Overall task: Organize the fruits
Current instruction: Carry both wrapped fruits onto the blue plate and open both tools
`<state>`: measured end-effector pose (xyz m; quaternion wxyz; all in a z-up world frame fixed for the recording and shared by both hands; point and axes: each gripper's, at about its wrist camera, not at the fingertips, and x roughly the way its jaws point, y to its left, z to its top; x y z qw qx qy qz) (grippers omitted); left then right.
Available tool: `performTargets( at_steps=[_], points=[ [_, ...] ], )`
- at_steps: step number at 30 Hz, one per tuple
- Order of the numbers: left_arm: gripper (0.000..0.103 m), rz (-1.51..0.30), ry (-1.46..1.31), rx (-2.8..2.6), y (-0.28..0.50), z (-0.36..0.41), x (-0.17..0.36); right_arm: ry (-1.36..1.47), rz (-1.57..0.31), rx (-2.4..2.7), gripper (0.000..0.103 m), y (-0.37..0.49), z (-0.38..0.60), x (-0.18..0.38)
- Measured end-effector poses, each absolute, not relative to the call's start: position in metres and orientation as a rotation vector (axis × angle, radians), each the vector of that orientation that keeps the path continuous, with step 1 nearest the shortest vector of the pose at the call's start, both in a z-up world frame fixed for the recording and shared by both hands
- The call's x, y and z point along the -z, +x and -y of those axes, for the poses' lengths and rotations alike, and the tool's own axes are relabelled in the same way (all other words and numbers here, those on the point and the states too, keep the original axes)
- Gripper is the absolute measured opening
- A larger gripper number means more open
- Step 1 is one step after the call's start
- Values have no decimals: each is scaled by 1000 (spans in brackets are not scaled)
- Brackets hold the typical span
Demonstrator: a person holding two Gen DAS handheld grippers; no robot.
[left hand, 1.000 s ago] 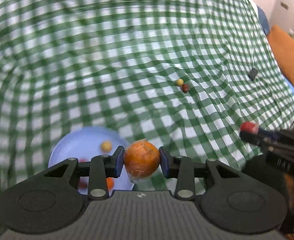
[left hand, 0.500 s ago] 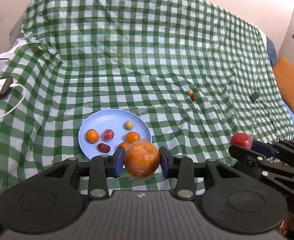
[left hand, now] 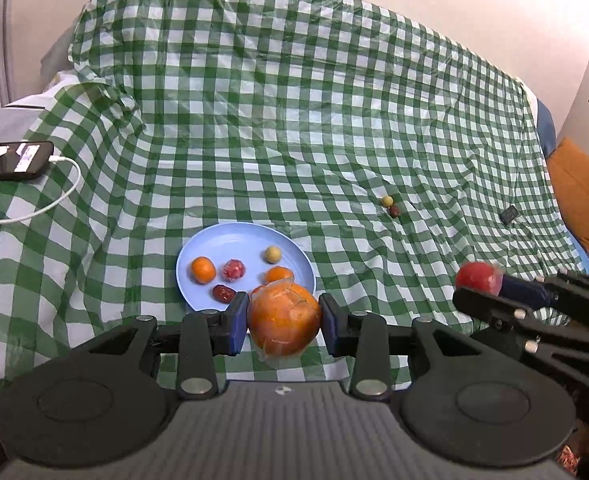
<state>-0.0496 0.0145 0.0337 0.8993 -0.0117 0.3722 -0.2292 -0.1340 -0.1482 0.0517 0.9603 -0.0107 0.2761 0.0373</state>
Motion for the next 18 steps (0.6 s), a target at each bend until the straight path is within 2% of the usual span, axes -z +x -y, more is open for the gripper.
performTargets(
  at_steps=[5, 18],
  points=[
    [41, -768, -6, 460, -44, -17, -33, -57, -533, -97, 29, -122, 141, -58],
    [41, -794, -2, 384, -11, -33, -28, -53, -603, -135, 29, -86, 128, -41]
  ],
)
